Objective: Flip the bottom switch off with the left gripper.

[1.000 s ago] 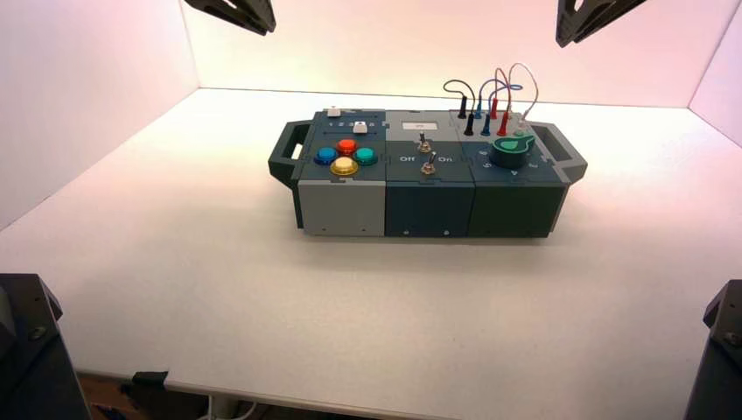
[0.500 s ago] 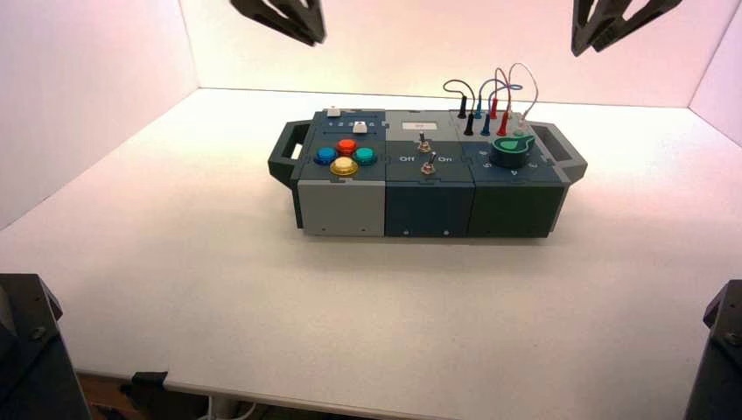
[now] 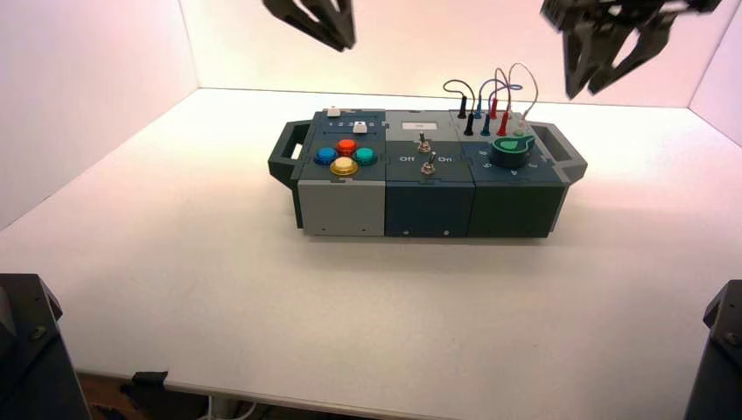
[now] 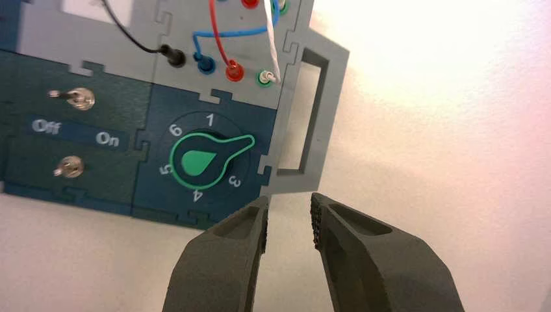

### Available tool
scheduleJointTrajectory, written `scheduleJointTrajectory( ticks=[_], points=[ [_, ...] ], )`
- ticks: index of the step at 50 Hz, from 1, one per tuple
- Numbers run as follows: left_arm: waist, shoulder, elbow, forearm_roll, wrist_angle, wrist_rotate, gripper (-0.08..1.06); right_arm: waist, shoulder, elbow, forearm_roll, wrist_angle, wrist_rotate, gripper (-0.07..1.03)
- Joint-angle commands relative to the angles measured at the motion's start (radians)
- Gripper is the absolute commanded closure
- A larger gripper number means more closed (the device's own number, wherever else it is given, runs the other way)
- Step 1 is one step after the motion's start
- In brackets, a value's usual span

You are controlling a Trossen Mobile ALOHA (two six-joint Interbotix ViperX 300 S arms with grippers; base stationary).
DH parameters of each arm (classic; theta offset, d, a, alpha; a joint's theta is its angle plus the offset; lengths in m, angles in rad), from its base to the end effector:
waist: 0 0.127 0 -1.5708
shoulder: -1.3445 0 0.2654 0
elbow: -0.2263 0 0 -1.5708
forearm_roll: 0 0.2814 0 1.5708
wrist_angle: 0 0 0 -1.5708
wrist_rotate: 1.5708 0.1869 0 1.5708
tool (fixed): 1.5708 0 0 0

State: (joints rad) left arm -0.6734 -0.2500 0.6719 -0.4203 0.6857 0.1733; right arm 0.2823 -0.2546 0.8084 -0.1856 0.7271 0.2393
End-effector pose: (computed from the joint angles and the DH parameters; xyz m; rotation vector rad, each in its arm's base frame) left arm 0.2342 -0.2486 0.1193 0.0909 1.1379 -0.7522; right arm 0.2814 0.0578 0.0670 -0.1698 1.2504 0.0746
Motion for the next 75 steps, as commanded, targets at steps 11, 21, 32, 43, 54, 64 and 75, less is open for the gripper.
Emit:
scheduleJointTrajectory(
  ticks=[11,21,32,43,54,64,75],
  points=[
    [-0.034,0.000,-0.054,-0.003,0.014,0.005,0.87,-0.066,0.104,-0.028,0.002,-0.061,0.002,0.59],
    [-0.041,0.000,-0.058,-0.006,0.021,0.003,0.87,-0.066,0.195,-0.052,0.000,-0.084,0.000,0.59],
    [-0.049,0.000,-0.061,-0.008,0.026,0.003,0.87,-0.074,0.275,-0.103,-0.003,-0.097,-0.002,0.58],
    [-0.049,0.002,-0.067,-0.006,0.028,0.003,0.87,-0.115,0.327,-0.150,-0.008,-0.097,-0.009,0.57],
    [-0.051,0.012,-0.072,-0.014,0.028,0.000,0.87,-0.123,0.368,-0.169,-0.015,-0.097,-0.018,0.57],
    [-0.091,0.060,-0.086,-0.041,0.032,-0.002,0.91,-0.123,0.420,-0.175,-0.014,-0.084,-0.020,0.58],
    [-0.149,0.179,-0.140,-0.054,0.032,-0.002,0.97,-0.120,0.449,-0.173,-0.012,-0.074,-0.038,0.92]
  ],
)
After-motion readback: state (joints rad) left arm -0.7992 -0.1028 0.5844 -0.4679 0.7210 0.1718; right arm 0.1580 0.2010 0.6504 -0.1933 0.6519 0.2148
